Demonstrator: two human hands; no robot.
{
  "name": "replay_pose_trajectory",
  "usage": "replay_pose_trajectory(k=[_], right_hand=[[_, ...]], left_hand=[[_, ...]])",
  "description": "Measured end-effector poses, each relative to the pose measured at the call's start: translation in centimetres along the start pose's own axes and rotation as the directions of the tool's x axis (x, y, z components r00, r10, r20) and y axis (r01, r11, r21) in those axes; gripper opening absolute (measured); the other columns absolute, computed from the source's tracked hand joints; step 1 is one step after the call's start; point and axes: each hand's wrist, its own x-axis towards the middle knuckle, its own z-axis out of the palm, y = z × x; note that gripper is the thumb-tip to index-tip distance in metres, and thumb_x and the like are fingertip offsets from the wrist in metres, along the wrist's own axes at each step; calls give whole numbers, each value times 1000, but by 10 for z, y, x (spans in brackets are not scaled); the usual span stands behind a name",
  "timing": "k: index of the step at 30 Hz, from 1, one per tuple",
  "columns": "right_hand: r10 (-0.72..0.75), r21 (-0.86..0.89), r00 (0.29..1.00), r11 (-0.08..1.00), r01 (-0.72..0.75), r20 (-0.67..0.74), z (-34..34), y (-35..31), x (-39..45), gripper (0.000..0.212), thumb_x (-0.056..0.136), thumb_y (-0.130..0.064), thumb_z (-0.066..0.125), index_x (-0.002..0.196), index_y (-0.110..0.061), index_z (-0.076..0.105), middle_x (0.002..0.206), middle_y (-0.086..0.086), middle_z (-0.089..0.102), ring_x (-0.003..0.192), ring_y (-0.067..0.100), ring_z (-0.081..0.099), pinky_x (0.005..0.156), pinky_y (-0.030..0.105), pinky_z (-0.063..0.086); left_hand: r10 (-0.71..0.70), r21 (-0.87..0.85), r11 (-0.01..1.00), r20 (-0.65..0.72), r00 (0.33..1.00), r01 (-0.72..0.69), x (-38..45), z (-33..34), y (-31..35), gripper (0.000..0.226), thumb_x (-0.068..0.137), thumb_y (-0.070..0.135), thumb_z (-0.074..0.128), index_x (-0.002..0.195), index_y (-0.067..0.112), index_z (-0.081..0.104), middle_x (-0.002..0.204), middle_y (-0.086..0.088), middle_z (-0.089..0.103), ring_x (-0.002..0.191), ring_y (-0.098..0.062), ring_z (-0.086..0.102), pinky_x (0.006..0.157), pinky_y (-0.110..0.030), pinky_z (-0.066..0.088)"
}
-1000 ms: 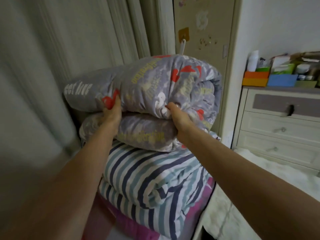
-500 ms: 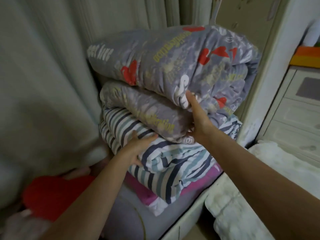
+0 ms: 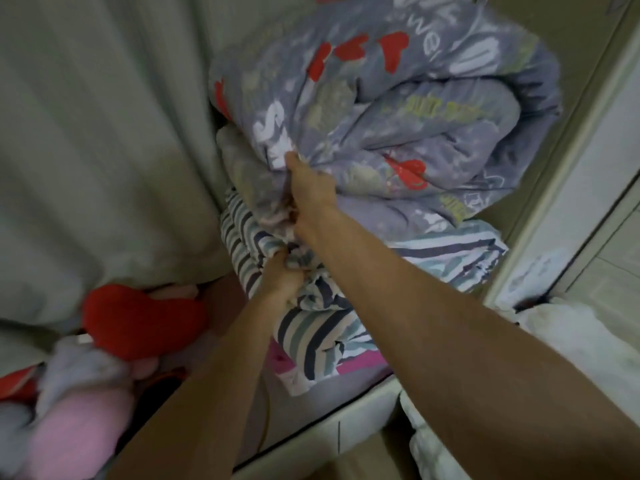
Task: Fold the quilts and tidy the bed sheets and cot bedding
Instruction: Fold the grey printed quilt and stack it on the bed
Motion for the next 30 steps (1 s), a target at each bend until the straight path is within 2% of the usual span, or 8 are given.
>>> replay_pose_trajectory(k=[6,9,14,17,19,21,25,30], right_hand=[[177,10,971,984,-181,160,-31,46,-11,59,90,-46,60,130,-2,53,122,14,62,104,30,61,91,43,53],[227,-10,923,972,-236,312,-46,26,-19,58,87,-53,61,126,-11,54,116,6,61,99,23,60,86,35,52],[264,-427,859,902,-58,440,-119,-6,-16,48,86,-48,65,109,-6,66,100,14,72,95,24,68,94,41,53],[-183,-535,977,818,212,107,-177,-27,5,21,85,-16,71,83,4,68,80,11,73,79,17,70,80,40,55],[-581,-687,799,645,335,-157,-220,-42,24,14,82,-14,70,90,-3,64,88,8,71,89,21,65,75,38,47],[-742,-881,670,332,338,-22,-260,-51,48,39,77,-21,72,110,-7,57,114,14,58,107,34,53,83,42,42],[-647,-871,610,-186,455,457,-307,-51,85,84,64,-33,83,136,-7,48,144,26,37,132,44,37,104,52,33],[-515,-478,153,-588,653,843,-324,-34,109,54,76,-22,80,121,3,62,121,23,61,107,39,61,92,46,50]], left_hand=[[-93,-162,982,51,994,100,-11,-84,30,17,99,3,46,108,11,57,120,-19,56,78,-21,58,48,-20,52],[297,145,952,-245,923,-268,-14,-70,82,58,92,6,56,145,3,34,126,-19,54,119,-35,50,89,-35,50],[877,645,371,-7,481,-668,-45,-20,149,73,74,7,49,146,6,36,155,-20,22,145,-37,18,117,-45,18],[923,779,93,166,347,-620,-52,26,184,80,70,25,51,147,14,36,158,-13,21,146,-33,15,119,-47,7],[900,851,-70,279,336,-520,-50,61,205,88,72,40,61,151,20,27,159,-13,13,147,-33,9,118,-51,1],[868,893,-197,350,351,-404,-44,101,225,100,72,55,66,153,20,19,160,-17,6,147,-37,1,116,-57,-1],[826,944,-238,321,464,-230,-21,162,242,102,82,59,60,154,18,0,159,-21,-5,145,-43,-9,113,-63,-5],[871,942,-173,282,402,-286,-6,186,236,61,104,34,34,155,18,4,159,-21,5,143,-48,2,109,-71,3]])
